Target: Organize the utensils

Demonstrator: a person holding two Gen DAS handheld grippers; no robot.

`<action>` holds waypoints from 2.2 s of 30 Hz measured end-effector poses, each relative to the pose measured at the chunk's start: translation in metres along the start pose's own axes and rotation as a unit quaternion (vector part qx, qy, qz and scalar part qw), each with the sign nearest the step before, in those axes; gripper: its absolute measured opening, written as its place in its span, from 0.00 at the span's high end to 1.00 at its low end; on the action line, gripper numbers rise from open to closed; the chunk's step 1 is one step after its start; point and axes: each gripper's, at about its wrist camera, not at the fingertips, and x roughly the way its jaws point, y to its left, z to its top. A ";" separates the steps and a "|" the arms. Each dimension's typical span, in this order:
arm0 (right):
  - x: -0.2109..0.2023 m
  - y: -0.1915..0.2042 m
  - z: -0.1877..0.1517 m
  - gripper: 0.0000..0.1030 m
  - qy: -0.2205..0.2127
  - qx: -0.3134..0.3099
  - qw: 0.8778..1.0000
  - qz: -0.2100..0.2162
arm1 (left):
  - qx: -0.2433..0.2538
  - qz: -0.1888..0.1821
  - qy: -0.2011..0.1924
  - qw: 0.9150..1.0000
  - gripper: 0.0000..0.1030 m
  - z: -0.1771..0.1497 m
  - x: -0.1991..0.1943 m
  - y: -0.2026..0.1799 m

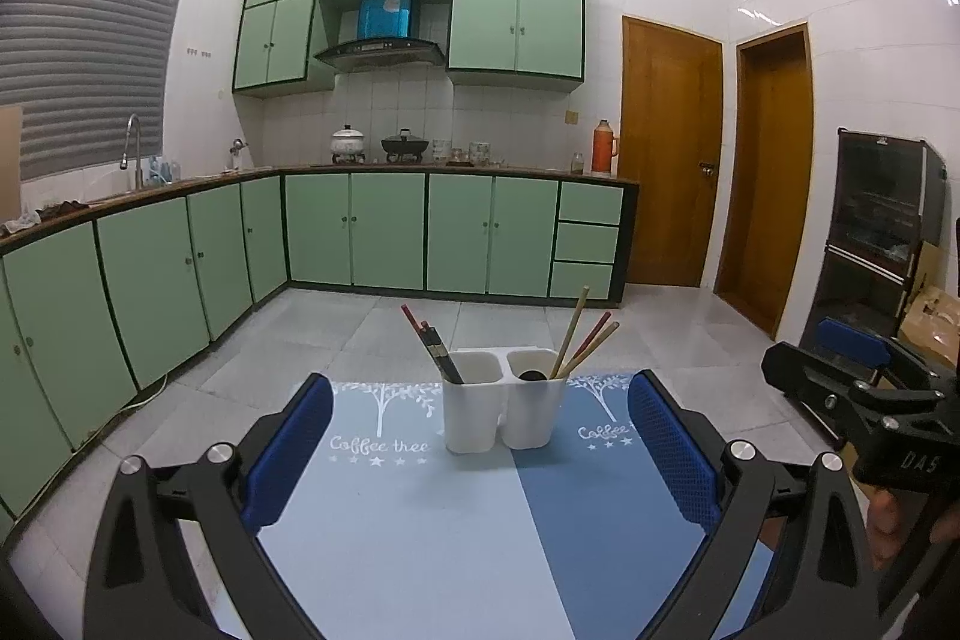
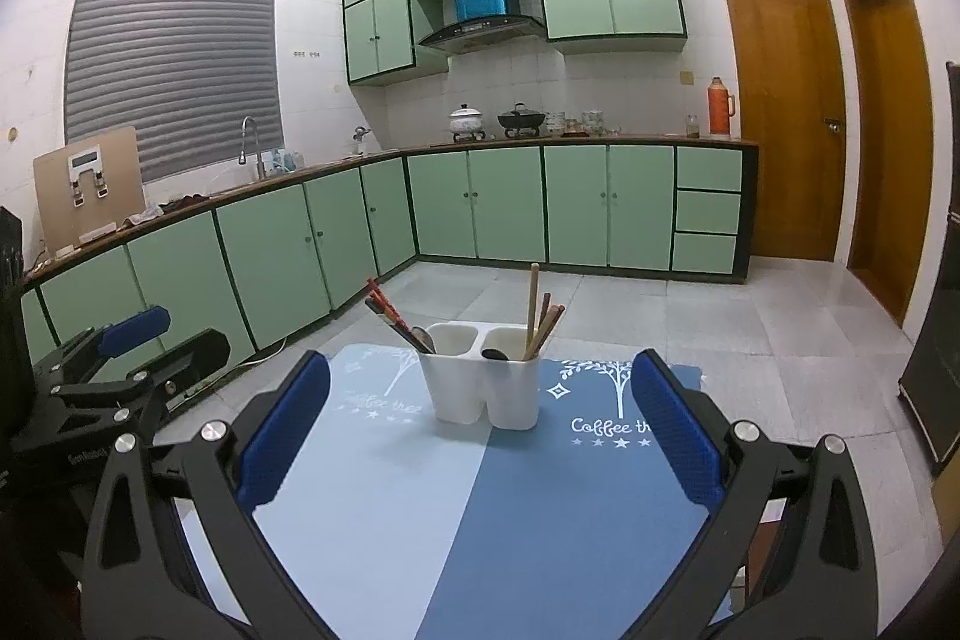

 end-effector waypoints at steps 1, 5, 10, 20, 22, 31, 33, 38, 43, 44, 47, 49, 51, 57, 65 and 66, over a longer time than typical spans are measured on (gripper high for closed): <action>-0.001 0.001 0.000 0.05 -0.001 -0.001 1.000 0.001 | 0.000 0.000 -0.001 1.000 0.06 0.000 -0.001 0.000; -0.006 0.004 0.001 0.05 -0.004 -0.004 1.000 0.004 | 0.001 0.001 -0.002 1.000 0.06 0.001 -0.006 -0.002; -0.011 0.009 -0.001 0.05 -0.007 -0.007 1.000 0.004 | -0.002 0.004 -0.003 1.000 0.06 -0.001 -0.011 -0.002; -0.014 0.015 -0.002 0.05 -0.008 -0.012 1.000 0.005 | -0.001 0.003 -0.006 1.000 0.06 -0.003 -0.016 -0.004; -0.014 0.017 -0.003 0.05 -0.007 -0.014 1.000 0.005 | -0.002 0.004 -0.007 1.000 0.06 -0.003 -0.016 -0.004; -0.013 0.019 -0.003 0.05 -0.006 -0.016 1.000 0.004 | -0.005 0.005 -0.010 1.000 0.06 -0.004 -0.020 -0.003; -0.013 0.020 -0.003 0.05 -0.006 -0.016 1.000 0.005 | -0.005 0.005 -0.009 1.000 0.06 -0.005 -0.019 -0.001; -0.011 0.022 -0.004 0.05 -0.003 -0.017 1.000 0.005 | -0.006 0.005 -0.008 1.000 0.06 -0.005 -0.021 -0.001; -0.009 0.022 -0.005 0.05 -0.001 -0.017 1.000 0.005 | -0.006 0.006 -0.007 1.000 0.06 -0.005 -0.021 -0.001; -0.009 0.022 -0.005 0.05 -0.001 -0.017 1.000 0.005 | -0.007 0.006 -0.007 1.000 0.06 -0.005 -0.021 -0.001; -0.009 0.023 -0.005 0.05 -0.001 -0.017 1.000 0.005 | -0.006 0.007 -0.007 1.000 0.06 -0.006 -0.021 -0.001; -0.009 0.023 -0.005 0.05 -0.001 -0.017 1.000 0.005 | -0.007 0.007 -0.007 1.000 0.06 -0.006 -0.022 0.000; -0.009 0.023 -0.005 0.05 -0.001 -0.017 1.000 0.005 | -0.006 0.007 -0.007 1.000 0.06 -0.006 -0.022 0.000; -0.009 0.023 -0.005 0.05 -0.002 -0.017 1.000 0.005 | -0.006 0.007 -0.007 1.000 0.06 -0.005 -0.021 0.001; -0.009 0.024 -0.006 0.05 -0.003 -0.017 1.000 0.006 | -0.007 0.007 -0.007 1.000 0.06 -0.005 -0.021 0.001; -0.009 0.023 -0.006 0.05 -0.003 -0.017 1.000 0.006 | -0.006 0.008 -0.007 1.000 0.06 -0.005 -0.021 0.000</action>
